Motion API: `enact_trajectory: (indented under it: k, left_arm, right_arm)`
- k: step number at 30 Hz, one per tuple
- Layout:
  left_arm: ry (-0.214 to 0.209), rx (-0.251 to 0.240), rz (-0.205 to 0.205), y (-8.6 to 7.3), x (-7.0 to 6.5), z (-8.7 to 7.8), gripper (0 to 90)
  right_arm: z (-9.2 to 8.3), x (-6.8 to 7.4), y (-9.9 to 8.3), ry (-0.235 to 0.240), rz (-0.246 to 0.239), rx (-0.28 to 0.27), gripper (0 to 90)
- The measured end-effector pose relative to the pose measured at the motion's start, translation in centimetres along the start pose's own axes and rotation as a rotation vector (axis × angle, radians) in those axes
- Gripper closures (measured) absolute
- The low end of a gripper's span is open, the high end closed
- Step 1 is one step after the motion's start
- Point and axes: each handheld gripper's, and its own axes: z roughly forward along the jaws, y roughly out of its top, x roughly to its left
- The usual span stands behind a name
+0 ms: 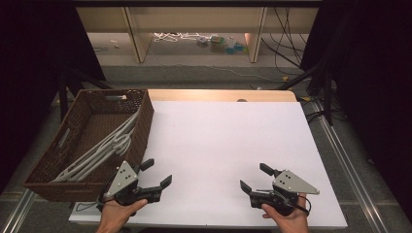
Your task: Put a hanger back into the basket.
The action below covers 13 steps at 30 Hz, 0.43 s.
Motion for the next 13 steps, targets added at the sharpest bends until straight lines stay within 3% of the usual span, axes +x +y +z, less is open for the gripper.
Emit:
enact_trajectory:
  k: [5, 13]
  left_arm:
    - [-0.004, 0.004, -0.018, -0.06, -0.1, 0.08, 18.3]
    - [-0.007, 0.01, -0.011, -0.1, -0.08, 0.18, 18.2]
  right_arm:
    - [0.07, -0.06, 0.0, -0.001, -0.014, -0.006, 15.6]
    - [0.14, -0.07, -0.02, 0.001, -0.012, -0.008, 15.7]
